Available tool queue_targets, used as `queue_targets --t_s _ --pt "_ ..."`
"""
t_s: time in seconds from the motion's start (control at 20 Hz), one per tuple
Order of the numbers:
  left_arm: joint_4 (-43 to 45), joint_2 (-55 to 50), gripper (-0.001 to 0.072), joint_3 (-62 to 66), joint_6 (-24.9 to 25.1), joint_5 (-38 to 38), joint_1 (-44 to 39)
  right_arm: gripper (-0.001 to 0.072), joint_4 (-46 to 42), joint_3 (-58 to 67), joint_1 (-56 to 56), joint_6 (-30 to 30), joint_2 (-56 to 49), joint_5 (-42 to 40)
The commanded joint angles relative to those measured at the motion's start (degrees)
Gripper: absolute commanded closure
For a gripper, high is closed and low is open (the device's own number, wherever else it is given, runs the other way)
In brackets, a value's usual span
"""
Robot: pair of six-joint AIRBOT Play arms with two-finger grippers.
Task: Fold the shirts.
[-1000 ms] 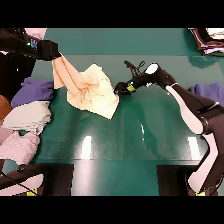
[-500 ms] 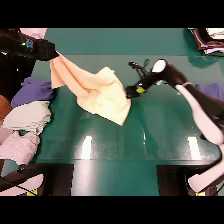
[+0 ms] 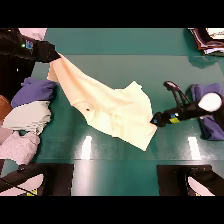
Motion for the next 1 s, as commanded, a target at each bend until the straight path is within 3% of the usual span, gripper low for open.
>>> queue_targets --t_s 0.0,0.25,0.4,0.65,0.95 --pt "-0.6 -0.9 0.0686 -0.4 -0.1 -0.7 0.0 0.0287 -0.2 -4.1 -2.5 0.7 6.7 -0.9" --pt "-0.8 -1.1 0.0686 -0.4 -0.8 -1.0 0.0 0.0287 0.0 3.1 -11.4 -2.6 -4.2 -2.4" --pt "-0.8 -1.1 0.0686 -0.4 -1.2 -1.0 0.0 0.0287 0.1 12.0 -11.1 -4.4 -17.2 -5.5" --pt "-0.8 -1.1 0.0686 -0.4 -1.2 -1.0 0.0 0.0287 5.1 31.3 -8.1 -4.9 -40.4 -2.9" --pt "-0.8 -1.1 0.0686 -0.4 -1.1 -1.0 0.0 0.0288 7.5 47.6 -4.9 -5.0 -54.2 -1.8"
